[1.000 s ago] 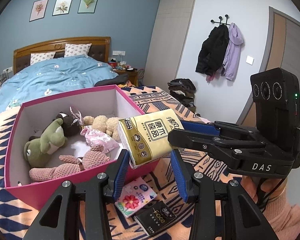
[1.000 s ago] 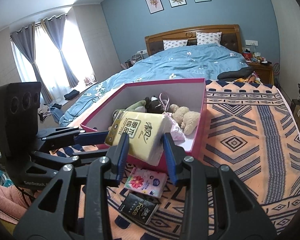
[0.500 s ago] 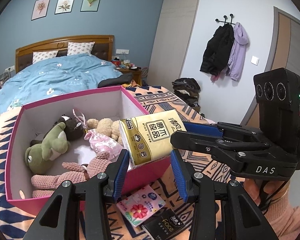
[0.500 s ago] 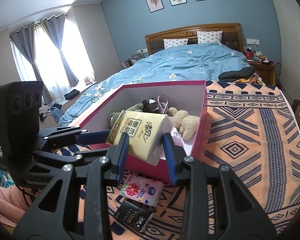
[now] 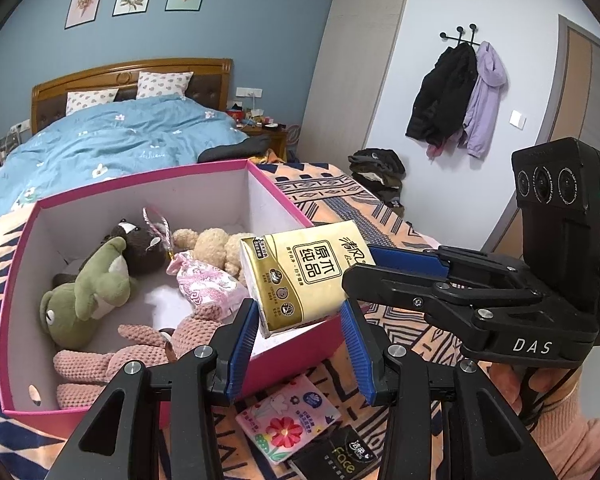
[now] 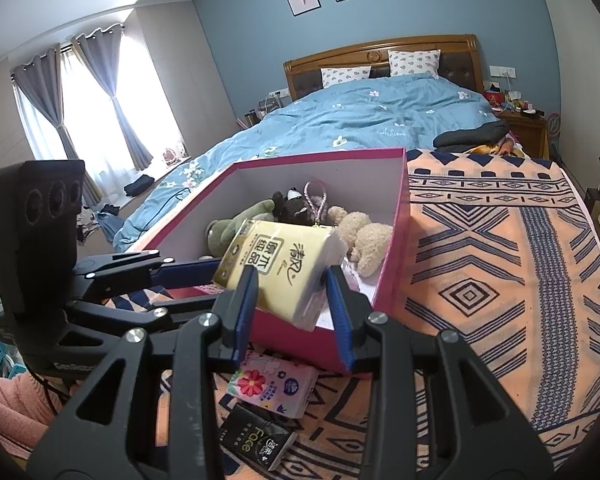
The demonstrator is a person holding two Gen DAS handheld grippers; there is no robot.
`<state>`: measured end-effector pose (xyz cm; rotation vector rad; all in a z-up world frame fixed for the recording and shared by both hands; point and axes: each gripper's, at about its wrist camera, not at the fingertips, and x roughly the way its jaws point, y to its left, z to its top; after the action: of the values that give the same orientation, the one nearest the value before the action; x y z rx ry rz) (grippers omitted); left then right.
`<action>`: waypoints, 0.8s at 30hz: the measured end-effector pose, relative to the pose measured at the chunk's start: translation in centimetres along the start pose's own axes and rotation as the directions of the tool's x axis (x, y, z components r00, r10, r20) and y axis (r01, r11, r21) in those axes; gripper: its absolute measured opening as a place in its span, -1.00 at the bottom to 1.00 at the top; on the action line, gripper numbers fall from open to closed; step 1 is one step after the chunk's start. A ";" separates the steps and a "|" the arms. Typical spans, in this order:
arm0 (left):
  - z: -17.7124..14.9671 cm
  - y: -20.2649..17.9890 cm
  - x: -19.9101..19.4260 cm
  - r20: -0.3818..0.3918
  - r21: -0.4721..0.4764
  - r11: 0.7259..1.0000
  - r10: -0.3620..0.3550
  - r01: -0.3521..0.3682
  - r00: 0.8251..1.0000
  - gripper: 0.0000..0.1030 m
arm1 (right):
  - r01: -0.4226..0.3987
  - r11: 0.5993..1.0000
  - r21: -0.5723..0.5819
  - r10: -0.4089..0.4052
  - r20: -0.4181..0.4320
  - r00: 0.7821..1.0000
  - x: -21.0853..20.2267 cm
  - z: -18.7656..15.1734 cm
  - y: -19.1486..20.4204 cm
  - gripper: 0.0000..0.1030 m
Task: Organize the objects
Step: 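Lift the gold packet with both grippers and carry it over the box rim, then open both grippers to drop the gold packet into the box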
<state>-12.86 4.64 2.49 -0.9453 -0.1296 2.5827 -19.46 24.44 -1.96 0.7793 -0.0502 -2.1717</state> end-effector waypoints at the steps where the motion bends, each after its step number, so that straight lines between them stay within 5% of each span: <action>1: 0.0 0.0 0.1 -0.003 -0.002 1.000 0.000 0.000 1.000 -0.17 | 0.001 1.000 0.002 -0.001 -0.002 1.000 0.1 0.0 -0.1 -0.25; 24: -0.2 1.5 2.8 -0.067 -0.056 0.998 -0.019 0.015 0.998 -0.17 | 0.018 0.999 0.033 -0.017 -0.055 0.998 2.1 -0.1 -1.2 -0.25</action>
<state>-15.17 4.36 0.32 -1.0458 -0.1910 2.5404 -21.27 23.78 -3.45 0.8607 -0.0522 -2.1699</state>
